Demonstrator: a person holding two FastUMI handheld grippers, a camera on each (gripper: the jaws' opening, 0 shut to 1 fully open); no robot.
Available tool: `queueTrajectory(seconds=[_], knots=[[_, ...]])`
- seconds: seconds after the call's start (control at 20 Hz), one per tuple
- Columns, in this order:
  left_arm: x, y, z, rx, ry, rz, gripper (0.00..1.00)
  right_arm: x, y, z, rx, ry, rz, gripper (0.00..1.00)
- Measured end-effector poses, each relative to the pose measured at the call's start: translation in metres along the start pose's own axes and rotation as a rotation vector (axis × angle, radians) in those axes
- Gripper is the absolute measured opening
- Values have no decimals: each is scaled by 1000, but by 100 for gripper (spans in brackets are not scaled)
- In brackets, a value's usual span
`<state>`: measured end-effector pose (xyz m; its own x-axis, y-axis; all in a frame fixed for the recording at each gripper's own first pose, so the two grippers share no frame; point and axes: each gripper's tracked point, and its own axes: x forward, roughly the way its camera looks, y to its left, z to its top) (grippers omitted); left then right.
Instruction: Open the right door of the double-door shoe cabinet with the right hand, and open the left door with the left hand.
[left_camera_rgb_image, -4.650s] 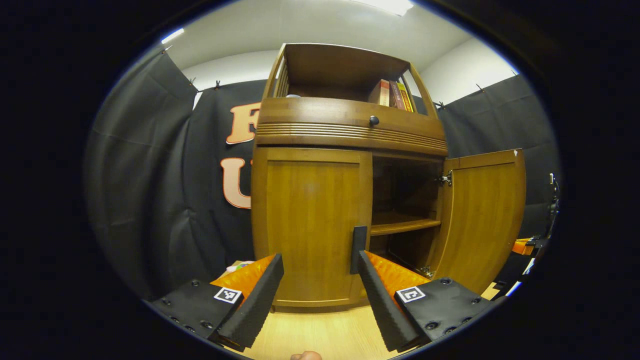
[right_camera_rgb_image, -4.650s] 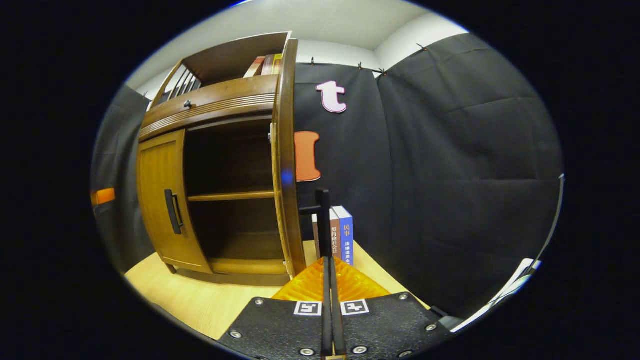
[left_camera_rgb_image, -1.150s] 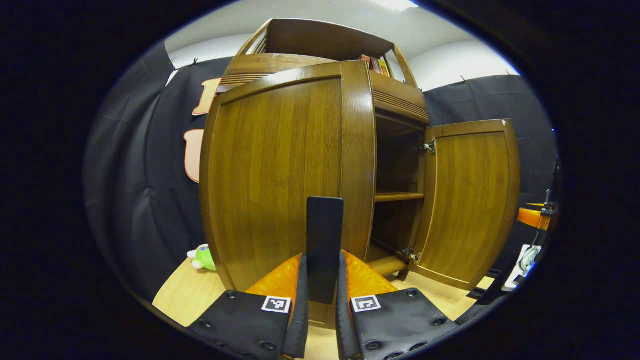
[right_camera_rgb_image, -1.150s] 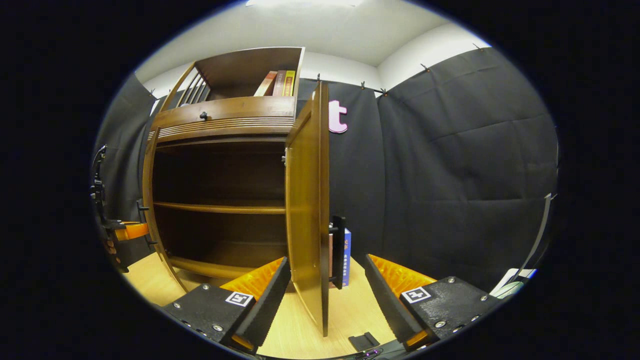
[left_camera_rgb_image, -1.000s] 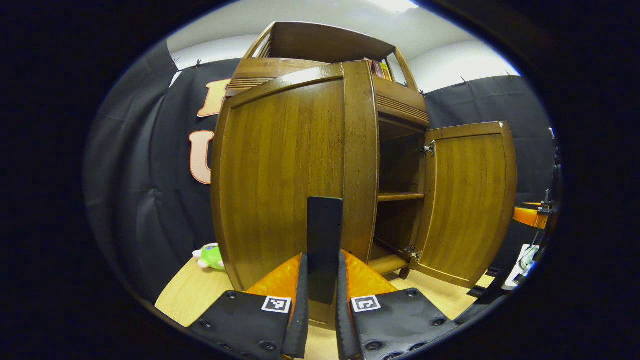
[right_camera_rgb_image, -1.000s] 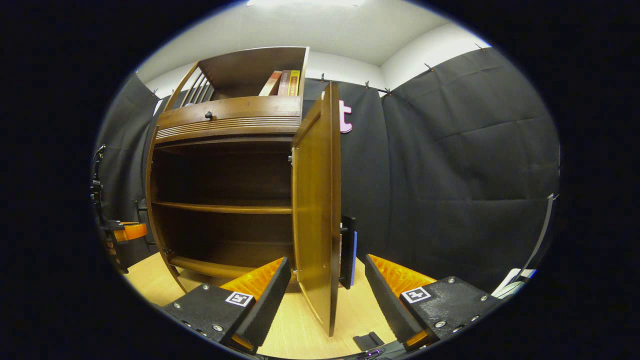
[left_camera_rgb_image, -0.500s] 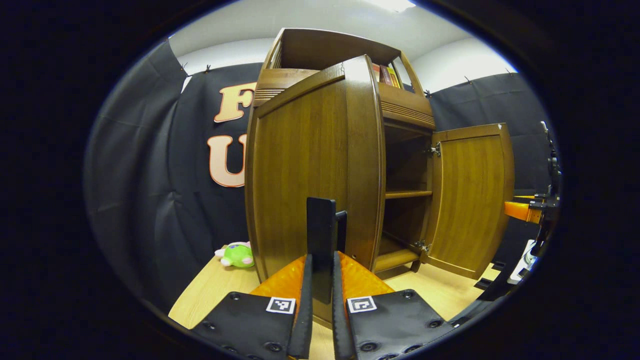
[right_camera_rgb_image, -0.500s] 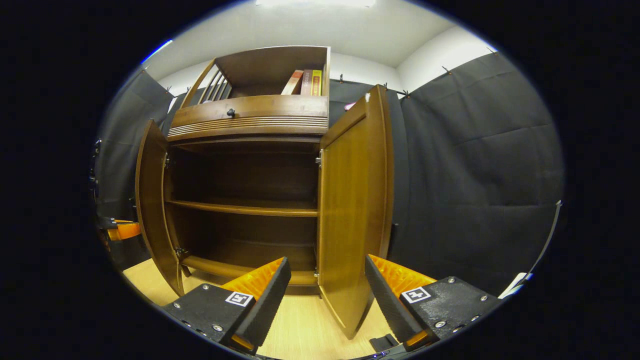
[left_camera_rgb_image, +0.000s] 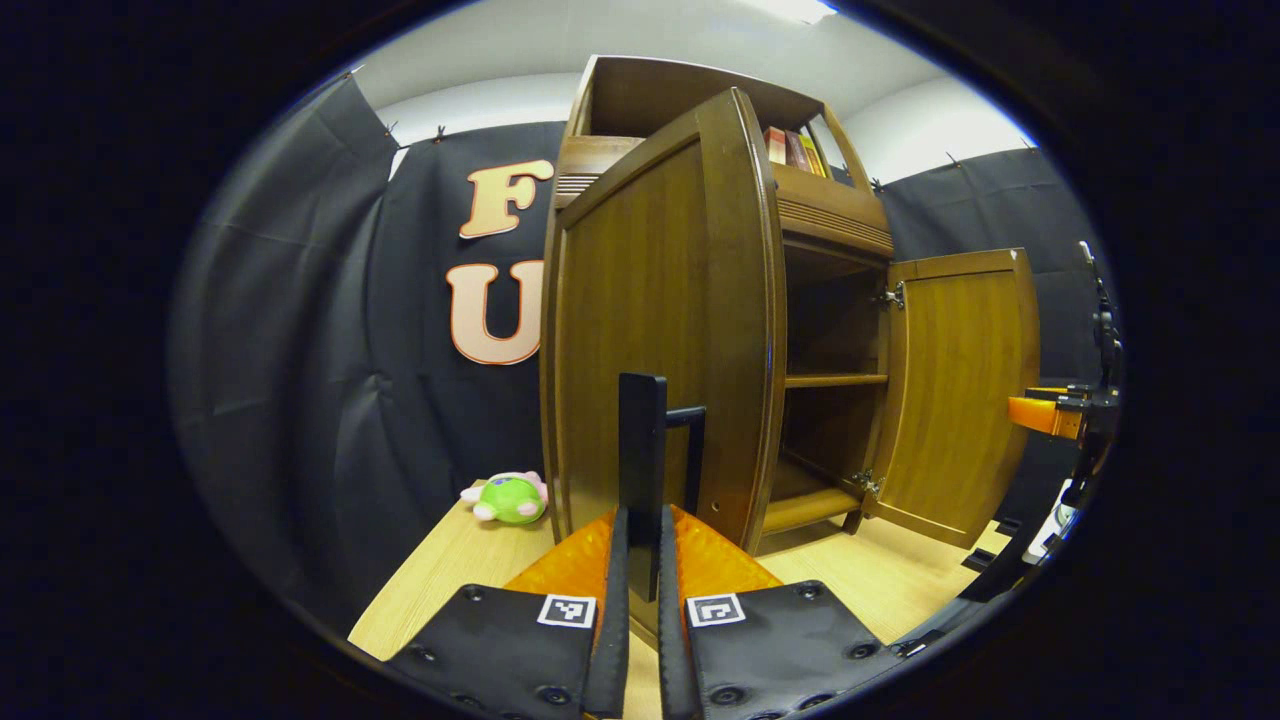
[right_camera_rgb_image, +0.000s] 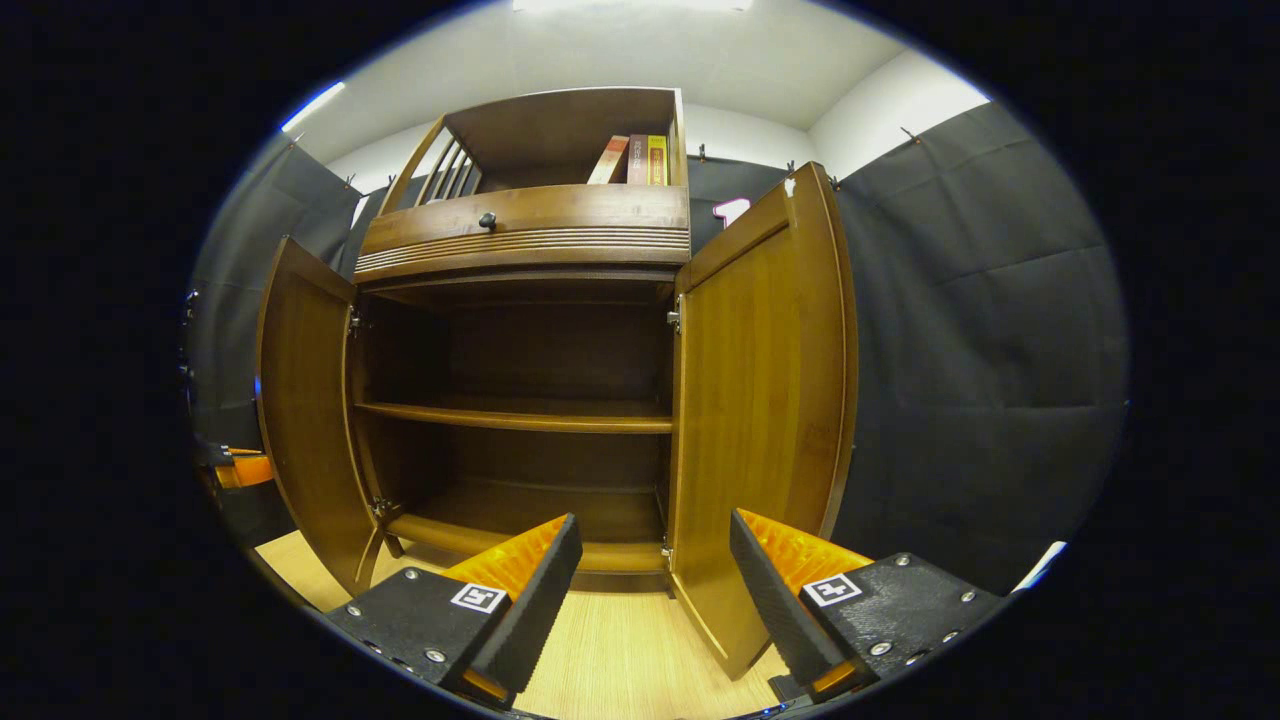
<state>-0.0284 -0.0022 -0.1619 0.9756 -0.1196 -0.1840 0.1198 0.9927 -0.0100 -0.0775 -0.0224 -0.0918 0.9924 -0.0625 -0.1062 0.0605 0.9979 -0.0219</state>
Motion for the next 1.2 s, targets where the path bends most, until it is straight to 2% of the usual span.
queueTrajectory(seconds=[0.45,1.15,1.2], knots=[[-13,54,2,0,-21,93,19,8,22,-4,-9,6,23,100],[-45,103,22,21,-71,186,14,18,49,-13,-8,28,61,100],[-50,112,23,36,-79,207,7,18,50,-14,-8,30,64,92]])
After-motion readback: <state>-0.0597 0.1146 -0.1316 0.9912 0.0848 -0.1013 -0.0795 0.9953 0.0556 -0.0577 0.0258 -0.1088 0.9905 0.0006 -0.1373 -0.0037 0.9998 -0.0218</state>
